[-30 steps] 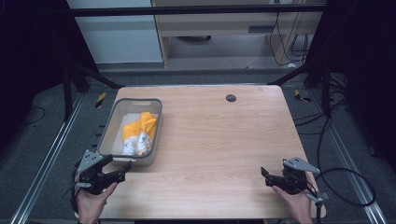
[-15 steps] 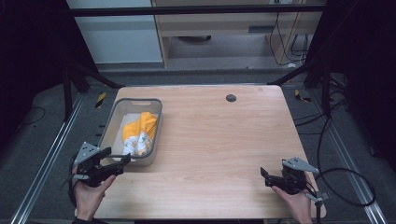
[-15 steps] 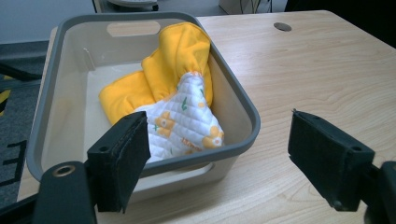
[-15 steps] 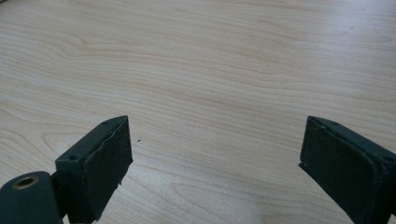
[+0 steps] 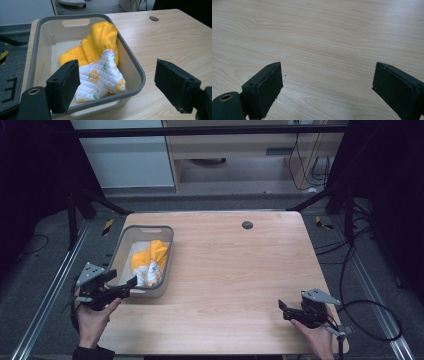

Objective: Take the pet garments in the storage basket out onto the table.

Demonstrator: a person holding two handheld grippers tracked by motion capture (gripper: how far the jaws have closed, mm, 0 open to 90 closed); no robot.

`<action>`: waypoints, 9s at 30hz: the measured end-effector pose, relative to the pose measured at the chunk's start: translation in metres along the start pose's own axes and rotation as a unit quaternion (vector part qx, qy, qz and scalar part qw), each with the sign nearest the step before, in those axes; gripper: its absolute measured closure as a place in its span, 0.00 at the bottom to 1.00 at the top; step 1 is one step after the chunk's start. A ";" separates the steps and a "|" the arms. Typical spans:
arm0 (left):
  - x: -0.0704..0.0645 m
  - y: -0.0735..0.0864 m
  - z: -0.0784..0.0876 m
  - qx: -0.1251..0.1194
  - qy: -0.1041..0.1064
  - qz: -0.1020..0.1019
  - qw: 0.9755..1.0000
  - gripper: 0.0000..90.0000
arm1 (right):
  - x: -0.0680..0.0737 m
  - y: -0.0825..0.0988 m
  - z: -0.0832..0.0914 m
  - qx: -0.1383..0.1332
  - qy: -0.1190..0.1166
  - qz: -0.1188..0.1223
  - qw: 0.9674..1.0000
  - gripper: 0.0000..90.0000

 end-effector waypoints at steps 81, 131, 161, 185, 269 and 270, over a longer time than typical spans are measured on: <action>0.008 -0.004 -0.112 0.192 0.051 -0.032 0.980 0.42 | 0.007 0.004 -0.006 0.021 -0.015 0.006 1.000 0.14; 0.004 0.021 -0.125 0.266 0.059 -0.020 0.962 0.89 | 0.009 0.008 -0.010 0.035 -0.017 0.014 0.999 0.13; 0.016 -0.032 -0.072 0.199 0.044 -0.033 0.978 0.91 | 0.008 0.007 -0.008 0.032 -0.017 0.014 0.999 0.13; -0.003 -0.055 -0.045 0.172 0.067 -0.062 0.981 0.91 | 0.008 0.006 -0.008 0.024 -0.015 0.016 0.999 0.13; -0.171 -0.061 -0.085 0.159 0.224 -0.188 0.943 0.91 | 0.006 0.003 -0.005 0.008 -0.014 0.030 0.999 0.13; -0.172 -0.060 -0.086 0.159 0.224 -0.188 0.943 0.91 | 0.006 0.003 -0.005 0.008 -0.014 0.030 0.999 0.13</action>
Point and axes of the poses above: each handheld gripper's, and its own axes: z roughly backward along the jaws, y roughly out of its underside, x roughly to its left, the point moved 9 cm from there along -z, roughly forward along the jaws, and after that the axes turned 15 degrees about -z, right-handed, at the moved point
